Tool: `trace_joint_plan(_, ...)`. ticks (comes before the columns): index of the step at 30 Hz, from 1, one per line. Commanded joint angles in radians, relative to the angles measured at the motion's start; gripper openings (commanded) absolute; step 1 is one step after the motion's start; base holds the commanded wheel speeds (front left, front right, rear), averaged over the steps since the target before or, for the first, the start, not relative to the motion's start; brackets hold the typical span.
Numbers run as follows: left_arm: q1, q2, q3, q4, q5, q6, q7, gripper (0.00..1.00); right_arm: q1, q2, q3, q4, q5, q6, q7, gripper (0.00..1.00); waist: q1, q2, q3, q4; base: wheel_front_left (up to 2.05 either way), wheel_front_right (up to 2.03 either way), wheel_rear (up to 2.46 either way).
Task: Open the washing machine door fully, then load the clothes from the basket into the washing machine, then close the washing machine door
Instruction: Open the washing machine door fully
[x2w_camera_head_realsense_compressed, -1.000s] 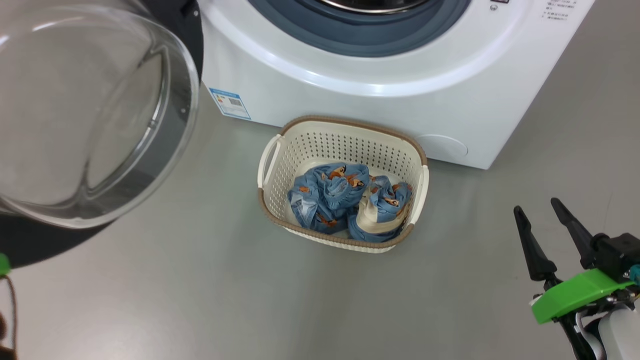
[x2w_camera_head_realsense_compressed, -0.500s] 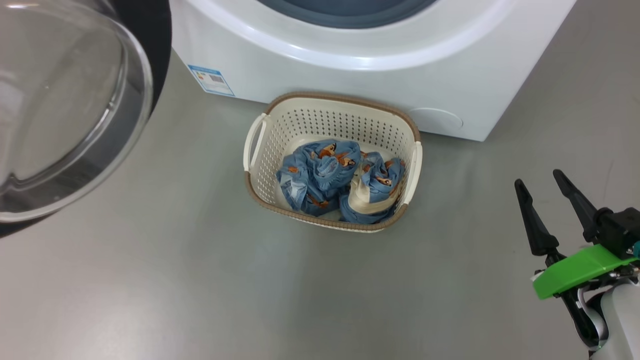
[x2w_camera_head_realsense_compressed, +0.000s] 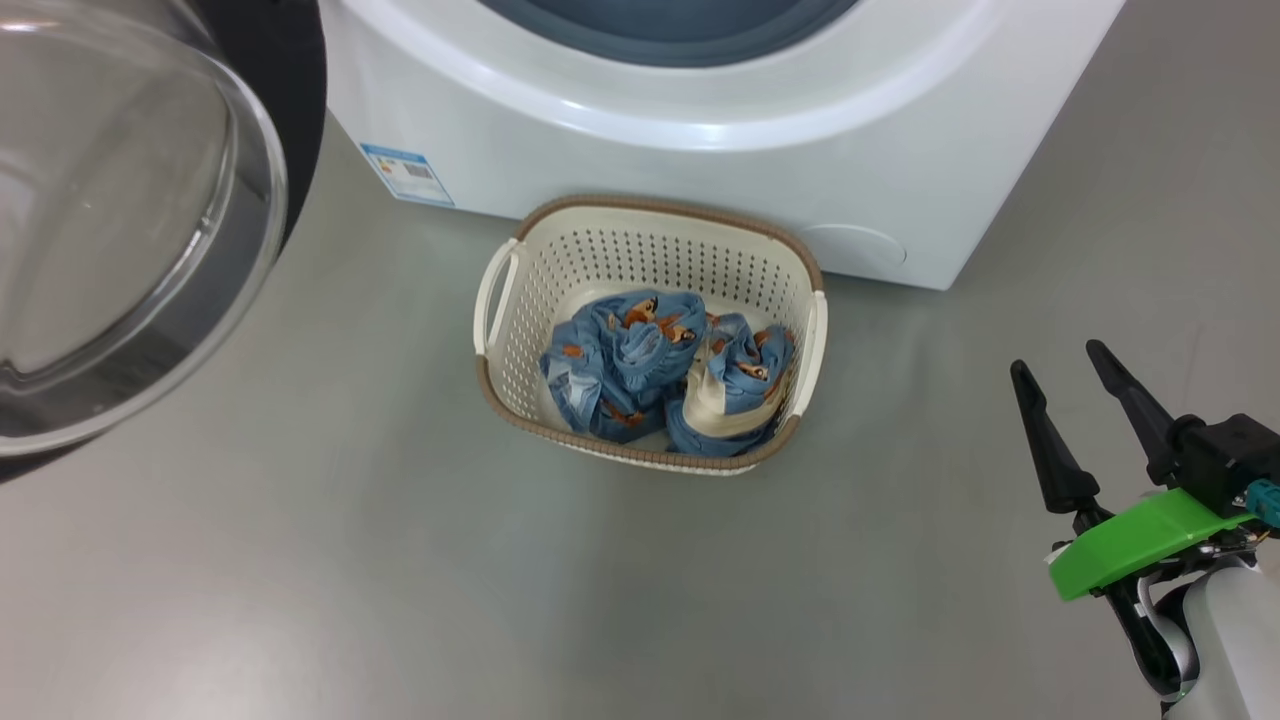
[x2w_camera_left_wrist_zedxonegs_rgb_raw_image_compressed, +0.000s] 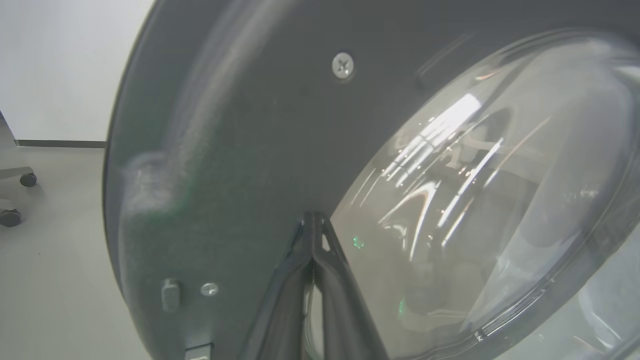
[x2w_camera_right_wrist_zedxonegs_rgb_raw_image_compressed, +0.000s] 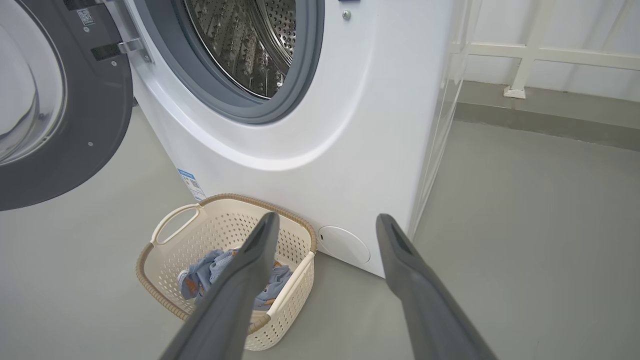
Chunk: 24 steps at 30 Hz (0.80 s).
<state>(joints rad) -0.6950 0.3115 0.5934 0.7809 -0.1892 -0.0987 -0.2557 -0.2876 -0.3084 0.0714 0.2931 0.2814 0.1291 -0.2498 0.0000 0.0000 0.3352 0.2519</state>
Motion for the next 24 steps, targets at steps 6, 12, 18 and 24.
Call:
trace_joint_plan(6, 0.1, 0.02, 0.036, -0.079, 0.012, -0.02, -0.006, 0.0, 0.044, 0.006, 0.022, -0.016, 0.001, 0.002, -0.012, 1.0, 0.0, 0.0, -0.081, -0.006, 0.0, 0.0, 0.0)
trace_joint_plan(12, 0.206, -0.05, 0.037, -0.157, -0.002, -0.03, -0.006, 0.0, 0.085, 0.011, 0.013, -0.02, 0.011, 0.002, -0.012, 1.0, 0.0, 0.0, -0.142, -0.009, 0.0, 0.0, 0.0)
trace_joint_plan(18, 0.322, -0.127, 0.001, -0.247, -0.031, -0.032, -0.006, 0.0, 0.122, 0.017, 0.009, -0.022, 0.021, 0.002, -0.012, 1.0, 0.0, 0.0, -0.194, -0.022, 0.0, 0.0, 0.0)
trace_joint_plan(24, 0.453, -0.177, -0.131, -0.358, -0.094, -0.032, -0.006, 0.42, 0.159, 0.022, 0.003, -0.027, 0.028, 0.002, -0.012, 1.0, 0.0, 0.0, -0.235, -0.056, 0.0, 0.0, 0.0)
